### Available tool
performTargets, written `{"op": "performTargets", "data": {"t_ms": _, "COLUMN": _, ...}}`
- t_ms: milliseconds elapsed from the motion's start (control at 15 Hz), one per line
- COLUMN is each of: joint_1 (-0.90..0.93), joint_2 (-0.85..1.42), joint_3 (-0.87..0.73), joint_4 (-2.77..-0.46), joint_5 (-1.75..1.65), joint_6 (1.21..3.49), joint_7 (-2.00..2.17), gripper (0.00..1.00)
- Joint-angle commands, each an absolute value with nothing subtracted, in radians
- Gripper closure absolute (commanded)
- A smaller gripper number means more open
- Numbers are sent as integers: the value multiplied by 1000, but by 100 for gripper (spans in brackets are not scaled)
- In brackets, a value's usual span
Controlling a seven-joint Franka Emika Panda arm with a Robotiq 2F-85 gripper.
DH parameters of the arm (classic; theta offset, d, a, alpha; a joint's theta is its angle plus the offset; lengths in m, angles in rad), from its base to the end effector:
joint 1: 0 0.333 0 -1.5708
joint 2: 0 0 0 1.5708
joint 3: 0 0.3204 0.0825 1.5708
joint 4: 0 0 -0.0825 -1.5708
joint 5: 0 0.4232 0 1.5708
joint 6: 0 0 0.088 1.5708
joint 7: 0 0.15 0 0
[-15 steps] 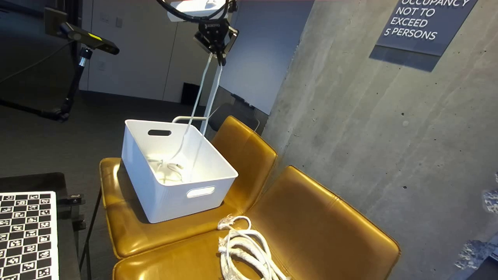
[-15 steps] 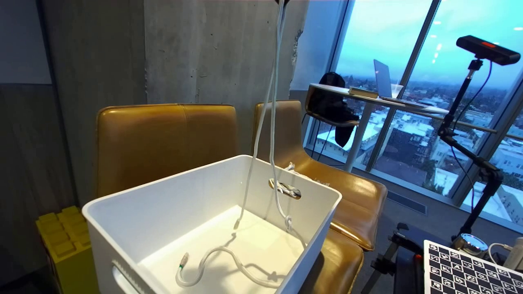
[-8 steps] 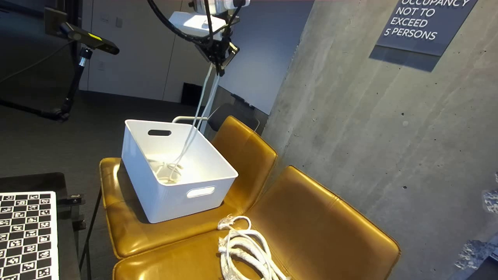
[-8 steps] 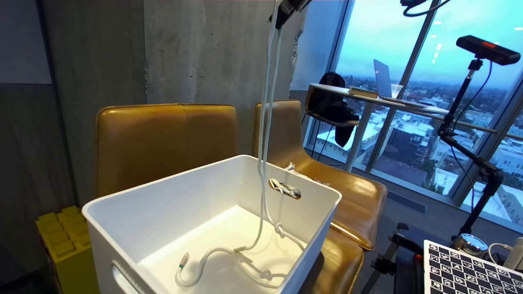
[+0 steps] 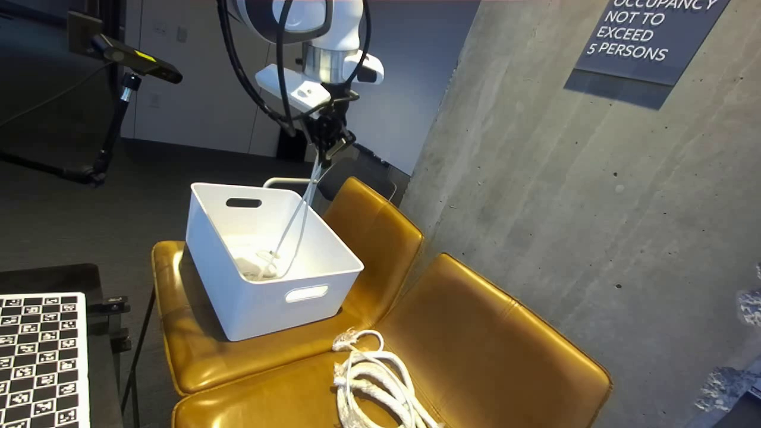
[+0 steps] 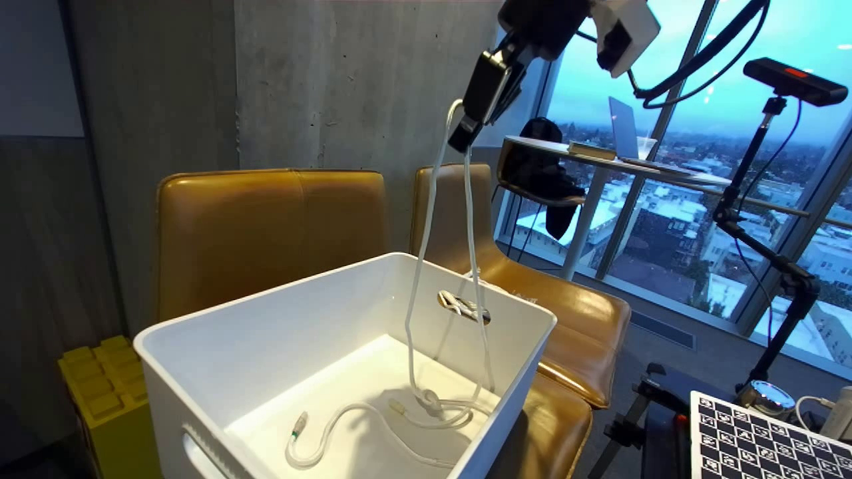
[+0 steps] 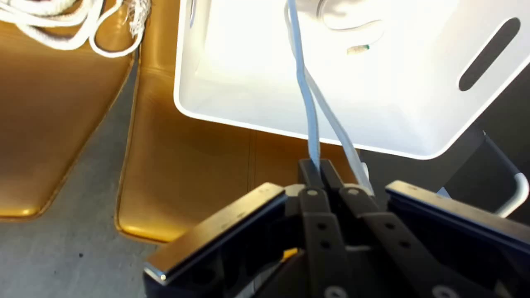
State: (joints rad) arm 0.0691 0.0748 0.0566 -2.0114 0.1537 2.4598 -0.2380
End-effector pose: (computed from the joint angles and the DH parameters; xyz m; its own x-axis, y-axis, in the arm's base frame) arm 0.6463 0.0853 0.4024 0.8964 0.2299 0.3790 0.2677 -0.9622 -0.0495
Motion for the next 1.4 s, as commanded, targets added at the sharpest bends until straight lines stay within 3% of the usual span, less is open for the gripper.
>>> {"op": "performTargets", "data": {"t_ms": 0, "joint_1": 52, "joint_2": 132, "joint_3": 64, "joint_4": -1974, "joint_5": 210, "joint_6": 2414, "joint_7": -205, "gripper": 99}}
{"op": "performTargets", "data": {"t_ms": 67, "joint_1": 48, "joint_2": 144, "joint_3": 65, "joint_4": -1971, "joint_5": 220, "joint_6": 2409, "joint_7": -210, "gripper": 99}}
{"op": "performTargets", "data": {"t_ms": 133, "joint_1": 45, "joint_2": 152, "joint_3": 66, "joint_4": -1972, "joint_5": 223, "joint_6": 2407, "joint_7": -216, "gripper": 88}}
{"op": "performTargets", "data": {"t_ms": 200, "joint_1": 43, "joint_2": 155, "joint_3": 66, "joint_4": -1972, "joint_5": 222, "joint_6": 2405, "joint_7": -215, "gripper": 70}}
{"op": "performTargets", "data": {"t_ms": 867, "joint_1": -82, "joint_2": 147, "joint_3": -1, "joint_4": -2002, "joint_5": 214, "joint_6": 2385, "joint_7": -344, "gripper": 1}}
{"op": "performTargets", "data": {"t_ms": 1333, "joint_1": -179, "joint_2": 233, "joint_3": -45, "joint_4": -1995, "joint_5": 208, "joint_6": 2441, "joint_7": -511, "gripper": 0}}
